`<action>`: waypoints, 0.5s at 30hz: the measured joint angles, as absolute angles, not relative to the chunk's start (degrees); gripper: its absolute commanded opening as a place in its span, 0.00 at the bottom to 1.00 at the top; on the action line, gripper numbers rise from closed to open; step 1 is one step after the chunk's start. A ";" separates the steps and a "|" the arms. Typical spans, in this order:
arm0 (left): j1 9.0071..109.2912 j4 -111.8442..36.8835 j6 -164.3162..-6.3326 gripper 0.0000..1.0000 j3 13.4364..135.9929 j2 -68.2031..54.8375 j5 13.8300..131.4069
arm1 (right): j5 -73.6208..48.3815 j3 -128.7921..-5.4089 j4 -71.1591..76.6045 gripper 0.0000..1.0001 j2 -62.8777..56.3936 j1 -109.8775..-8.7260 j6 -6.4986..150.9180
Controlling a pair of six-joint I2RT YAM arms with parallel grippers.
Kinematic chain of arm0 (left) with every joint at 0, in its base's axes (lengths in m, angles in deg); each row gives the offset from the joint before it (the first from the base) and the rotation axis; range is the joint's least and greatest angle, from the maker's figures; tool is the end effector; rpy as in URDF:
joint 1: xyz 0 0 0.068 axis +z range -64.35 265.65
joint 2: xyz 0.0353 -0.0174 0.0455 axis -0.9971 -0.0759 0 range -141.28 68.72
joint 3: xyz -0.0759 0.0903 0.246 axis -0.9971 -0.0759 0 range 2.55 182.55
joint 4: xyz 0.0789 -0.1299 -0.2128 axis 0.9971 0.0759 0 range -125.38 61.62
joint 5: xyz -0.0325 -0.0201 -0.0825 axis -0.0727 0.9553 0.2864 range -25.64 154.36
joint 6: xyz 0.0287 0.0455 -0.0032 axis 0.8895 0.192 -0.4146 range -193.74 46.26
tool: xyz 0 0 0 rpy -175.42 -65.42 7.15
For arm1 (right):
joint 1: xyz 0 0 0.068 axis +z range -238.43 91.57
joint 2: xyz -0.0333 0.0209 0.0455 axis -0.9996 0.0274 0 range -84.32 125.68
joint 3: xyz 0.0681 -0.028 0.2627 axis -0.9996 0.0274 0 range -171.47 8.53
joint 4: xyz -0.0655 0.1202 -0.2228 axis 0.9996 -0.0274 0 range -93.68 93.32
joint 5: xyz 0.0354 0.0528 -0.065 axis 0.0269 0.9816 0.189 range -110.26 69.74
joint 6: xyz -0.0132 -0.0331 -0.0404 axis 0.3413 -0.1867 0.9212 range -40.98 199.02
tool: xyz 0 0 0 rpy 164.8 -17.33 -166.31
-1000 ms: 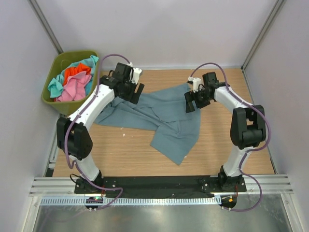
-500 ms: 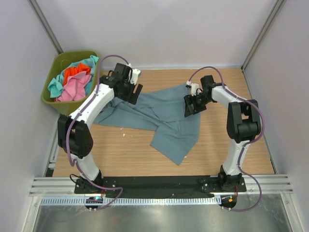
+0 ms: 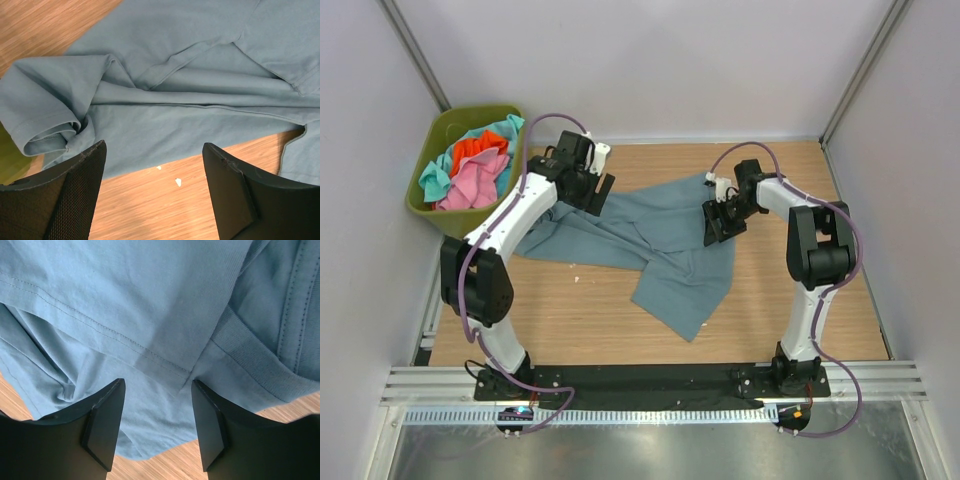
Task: Fold and stack the t-shirts
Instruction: Flatten the tshirt out
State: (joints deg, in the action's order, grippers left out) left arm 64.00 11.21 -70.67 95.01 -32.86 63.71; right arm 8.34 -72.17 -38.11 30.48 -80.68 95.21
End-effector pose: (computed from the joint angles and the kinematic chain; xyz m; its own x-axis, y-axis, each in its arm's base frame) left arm 0.3591 -0.1422 0.3020 -0.7473 0.3543 -0.5622 0.4036 0.9141 0.0395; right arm 0.3877 0.0698 0.1636 -0.8553 -0.3635 -0.3692 -0.4950 0.7836 0.3755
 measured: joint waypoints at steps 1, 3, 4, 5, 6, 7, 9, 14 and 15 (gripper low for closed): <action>64.00 11.21 -70.67 0.79 95.01 -32.86 63.60 | 8.38 -72.33 -38.22 0.60 30.68 -80.70 95.21; 64.00 11.21 -70.67 0.78 95.01 -32.88 63.34 | 8.43 -72.48 -38.42 0.58 30.81 -80.75 95.30; 64.00 11.21 -70.67 0.78 95.01 -32.90 63.28 | 8.43 -72.52 -38.51 0.57 30.83 -80.77 95.36; 64.00 11.21 -70.67 0.78 95.01 -32.92 63.25 | 8.43 -72.52 -38.57 0.56 30.83 -80.79 95.38; 64.00 11.21 -70.70 0.78 94.97 -32.94 63.23 | 8.43 -72.52 -38.70 0.56 30.83 -80.79 95.41; 64.00 11.21 -70.70 0.78 94.97 -32.94 63.19 | 8.43 -72.52 -38.83 0.55 30.83 -80.79 95.43; 64.00 11.19 -70.72 0.78 94.95 -33.01 63.03 | 8.43 -72.52 -39.05 0.52 30.83 -80.79 95.47; 64.00 11.17 -70.72 0.78 94.77 -33.25 62.86 | 8.45 -72.52 -39.25 0.50 30.85 -80.79 95.71; 64.00 11.17 -70.72 0.78 94.66 -33.32 62.86 | 8.45 -72.52 -39.25 0.49 30.85 -80.79 95.78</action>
State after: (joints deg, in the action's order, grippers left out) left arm 64.00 11.17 -70.72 94.66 -33.32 62.86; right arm 8.45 -72.52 -39.25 30.85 -80.79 95.78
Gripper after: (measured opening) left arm 0.784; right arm 0.505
